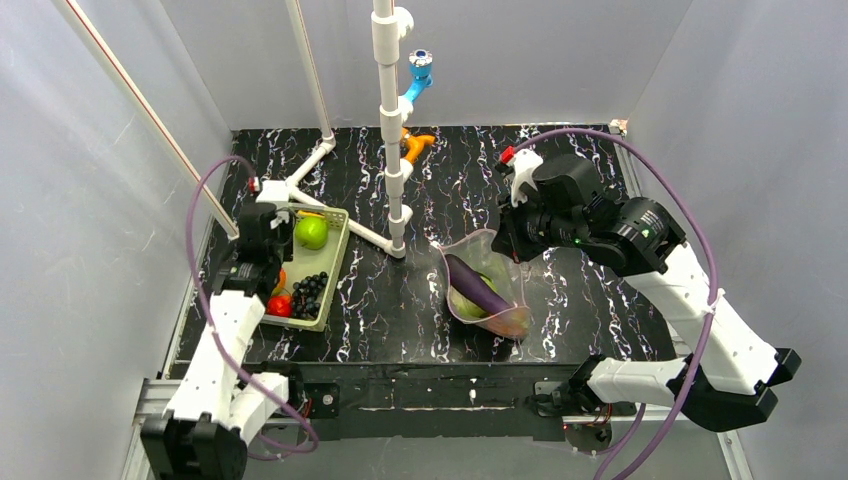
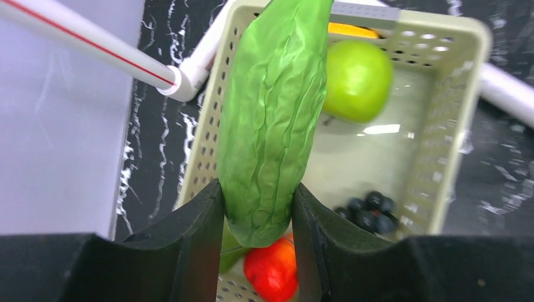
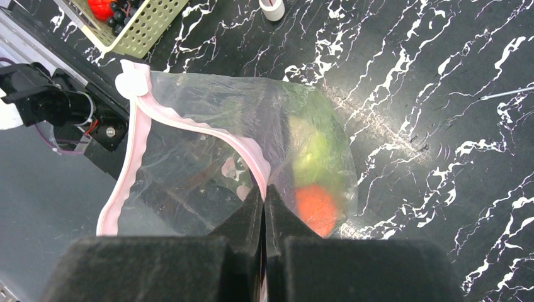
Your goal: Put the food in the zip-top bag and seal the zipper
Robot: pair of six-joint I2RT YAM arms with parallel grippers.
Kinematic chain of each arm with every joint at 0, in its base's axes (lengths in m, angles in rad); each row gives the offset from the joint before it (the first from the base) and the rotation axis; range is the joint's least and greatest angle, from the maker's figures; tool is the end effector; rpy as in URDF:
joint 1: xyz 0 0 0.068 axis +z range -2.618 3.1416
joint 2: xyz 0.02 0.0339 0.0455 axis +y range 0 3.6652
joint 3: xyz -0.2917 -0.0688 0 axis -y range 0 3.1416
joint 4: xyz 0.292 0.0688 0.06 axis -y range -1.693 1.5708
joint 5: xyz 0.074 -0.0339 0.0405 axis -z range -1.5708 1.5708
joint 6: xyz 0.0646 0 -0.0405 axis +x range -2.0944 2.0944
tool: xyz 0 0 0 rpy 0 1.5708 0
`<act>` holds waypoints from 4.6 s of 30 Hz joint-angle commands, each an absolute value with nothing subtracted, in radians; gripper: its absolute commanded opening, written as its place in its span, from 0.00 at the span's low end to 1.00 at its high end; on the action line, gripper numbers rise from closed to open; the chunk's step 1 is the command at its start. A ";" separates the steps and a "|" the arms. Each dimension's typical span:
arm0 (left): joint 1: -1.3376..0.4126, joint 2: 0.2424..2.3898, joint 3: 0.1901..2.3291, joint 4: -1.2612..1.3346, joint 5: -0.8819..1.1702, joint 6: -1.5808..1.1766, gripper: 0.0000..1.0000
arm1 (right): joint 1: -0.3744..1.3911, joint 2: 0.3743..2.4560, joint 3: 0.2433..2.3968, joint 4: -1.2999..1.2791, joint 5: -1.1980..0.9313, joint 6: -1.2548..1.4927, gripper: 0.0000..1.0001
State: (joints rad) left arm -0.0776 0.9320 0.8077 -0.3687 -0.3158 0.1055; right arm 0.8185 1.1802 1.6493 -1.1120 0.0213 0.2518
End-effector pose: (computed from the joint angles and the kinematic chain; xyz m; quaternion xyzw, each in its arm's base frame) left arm 0.2633 -0.0004 0.3069 -0.0029 0.8514 0.1420 0.5049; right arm 0.1740 0.1839 0.4857 -0.2454 0.8599 0.2200 0.3898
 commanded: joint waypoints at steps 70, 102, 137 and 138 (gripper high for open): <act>-1.146 1.103 1.109 -0.093 -0.209 -1.972 0.22 | 0.895 1.157 1.646 -0.900 0.306 0.539 0.01; -1.145 0.909 1.454 -0.758 -0.564 -0.860 0.96 | 0.853 1.148 1.714 -0.948 0.168 0.364 0.01; 0.097 1.132 0.887 -0.810 -0.333 -0.668 0.98 | 0.746 1.065 1.584 -0.940 0.007 0.376 0.01; 0.113 1.146 0.883 -0.792 -0.334 -0.669 0.98 | 0.746 1.065 1.584 -0.940 0.007 0.375 0.01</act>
